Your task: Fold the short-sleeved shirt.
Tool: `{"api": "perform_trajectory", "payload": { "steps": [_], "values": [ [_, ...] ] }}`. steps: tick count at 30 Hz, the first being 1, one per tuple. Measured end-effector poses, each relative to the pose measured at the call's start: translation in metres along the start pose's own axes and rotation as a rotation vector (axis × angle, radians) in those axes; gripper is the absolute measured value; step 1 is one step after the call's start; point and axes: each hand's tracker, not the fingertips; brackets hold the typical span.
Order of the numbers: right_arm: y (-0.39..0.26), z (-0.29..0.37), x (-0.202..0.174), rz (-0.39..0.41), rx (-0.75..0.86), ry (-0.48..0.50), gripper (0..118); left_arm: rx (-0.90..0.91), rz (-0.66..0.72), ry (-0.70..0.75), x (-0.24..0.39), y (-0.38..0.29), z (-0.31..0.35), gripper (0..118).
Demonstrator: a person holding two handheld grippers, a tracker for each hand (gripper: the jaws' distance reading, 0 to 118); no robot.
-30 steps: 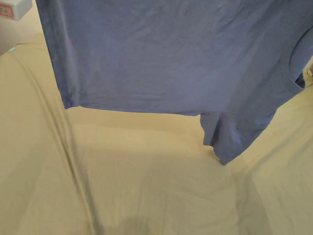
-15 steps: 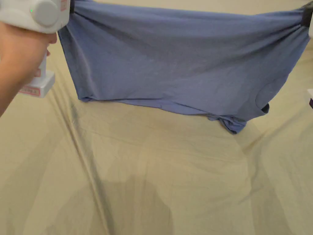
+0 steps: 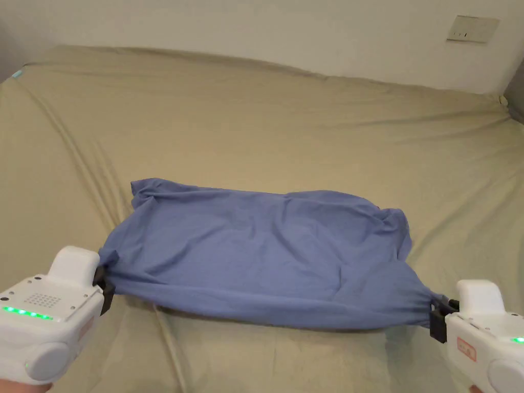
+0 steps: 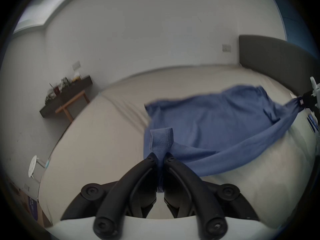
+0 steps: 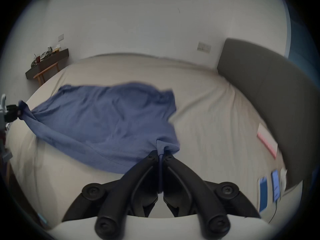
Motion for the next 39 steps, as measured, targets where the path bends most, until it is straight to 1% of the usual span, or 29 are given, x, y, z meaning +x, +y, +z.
{"api": "perform_trajectory", "payload": {
  "steps": [3,4,5,7,8,11,14,16,19,23,33,36,37,38,39],
  "values": [
    [-0.039,0.021,-0.005,-0.039,-0.087,0.023,2,-0.098,-0.011,0.005,-0.003,-0.041,0.014,4],
    [-0.050,0.019,0.005,-0.058,-0.123,0.044,2,-0.130,-0.002,0.011,-0.005,-0.052,0.020,4],
    [-0.057,0.023,0.006,-0.069,-0.147,0.058,2,-0.143,0.010,0.003,-0.007,-0.060,0.025,4],
    [-0.071,0.031,0.008,-0.074,-0.200,0.061,2,-0.188,0.028,-0.020,-0.007,-0.070,0.043,4],
    [-0.079,0.032,0.010,-0.076,-0.201,0.064,2,-0.192,0.026,-0.030,-0.009,-0.075,0.049,4],
    [-0.091,0.042,0.012,-0.080,-0.240,0.051,2,-0.216,-0.029,-0.017,0.000,-0.082,0.066,4],
    [-0.101,0.051,0.016,-0.105,-0.265,0.059,2,-0.222,-0.066,-0.036,0.005,-0.090,0.080,4],
    [-0.109,0.056,0.014,-0.106,-0.275,0.061,2,-0.231,-0.093,-0.037,0.010,-0.094,0.089,4],
    [-0.118,0.059,0.015,-0.110,-0.305,0.056,2,-0.249,-0.104,-0.044,0.011,-0.102,0.090,4],
    [-0.129,0.056,0.017,-0.149,-0.358,0.064,2,-0.286,-0.126,-0.056,0.014,-0.109,0.091,4],
    [-0.144,0.043,0.009,-0.145,-0.430,0.050,2,-0.337,-0.089,-0.088,0.008,-0.119,0.082,4],
    [-0.141,0.043,0.012,-0.190,-0.444,0.059,2,-0.347,-0.081,-0.091,-0.005,-0.126,0.072,3],
    [-0.140,0.044,0.012,-0.192,-0.442,0.060,2,-0.346,-0.089,-0.085,-0.004,-0.125,0.072,4],
    [-0.138,0.048,0.012,-0.203,-0.425,0.050,15,-0.339,-0.099,-0.069,-0.003,-0.121,0.074,12],
    [-0.134,0.052,0.013,-0.216,-0.407,0.029,35,-0.331,-0.096,-0.056,0.004,-0.114,0.081,31]
  ]
}}
